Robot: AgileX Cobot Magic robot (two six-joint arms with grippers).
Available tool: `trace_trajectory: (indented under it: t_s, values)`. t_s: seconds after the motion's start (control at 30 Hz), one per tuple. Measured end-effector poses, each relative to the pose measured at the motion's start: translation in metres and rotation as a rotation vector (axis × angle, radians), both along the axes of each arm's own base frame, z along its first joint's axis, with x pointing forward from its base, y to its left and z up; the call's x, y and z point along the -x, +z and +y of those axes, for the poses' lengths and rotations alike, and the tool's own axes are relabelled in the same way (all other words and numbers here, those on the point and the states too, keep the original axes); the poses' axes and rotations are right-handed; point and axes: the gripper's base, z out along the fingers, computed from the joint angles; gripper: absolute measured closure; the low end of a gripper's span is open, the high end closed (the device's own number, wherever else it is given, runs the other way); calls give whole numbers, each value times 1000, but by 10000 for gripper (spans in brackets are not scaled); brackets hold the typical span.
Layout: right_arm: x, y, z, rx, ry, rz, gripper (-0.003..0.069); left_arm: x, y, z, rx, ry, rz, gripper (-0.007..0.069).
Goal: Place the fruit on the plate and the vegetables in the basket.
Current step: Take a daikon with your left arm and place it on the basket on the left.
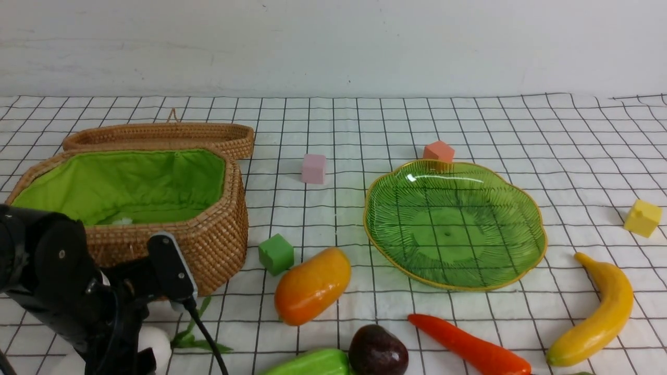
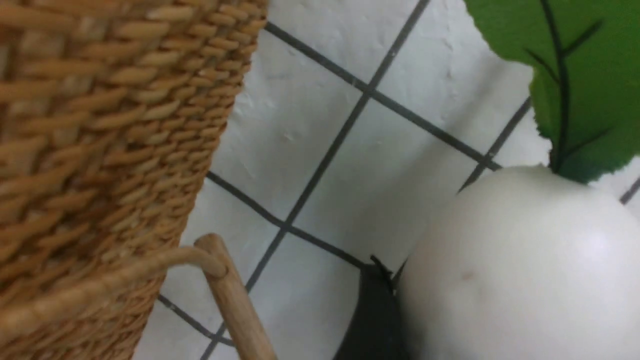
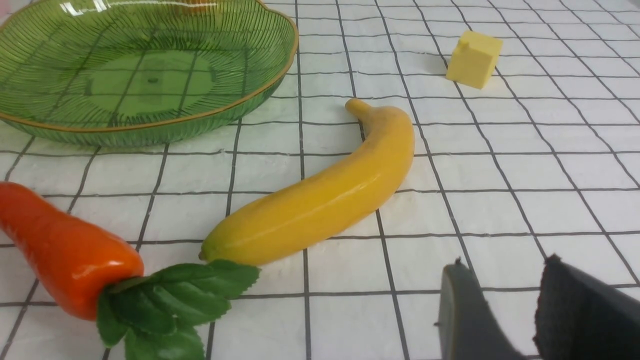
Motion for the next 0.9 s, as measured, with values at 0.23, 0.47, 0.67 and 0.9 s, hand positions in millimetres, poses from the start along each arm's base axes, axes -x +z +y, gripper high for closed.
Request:
trace_trajectory:
  t_s: [0.23, 0.47, 0.67, 0.9]
  values:
    - [0, 0, 0, 0, 0, 0, 414, 13, 56, -1, 63, 19, -94, 99]
    - [0, 0, 0, 0, 0, 0, 414, 10, 134, 2, 71, -5, -346, 99]
    - [0, 0, 0, 0, 0, 0, 414, -38, 160, 1, -33, -54, -526, 99]
    - [0, 0, 0, 0, 0, 0, 414, -94, 124, -5, -109, -49, -514, 99]
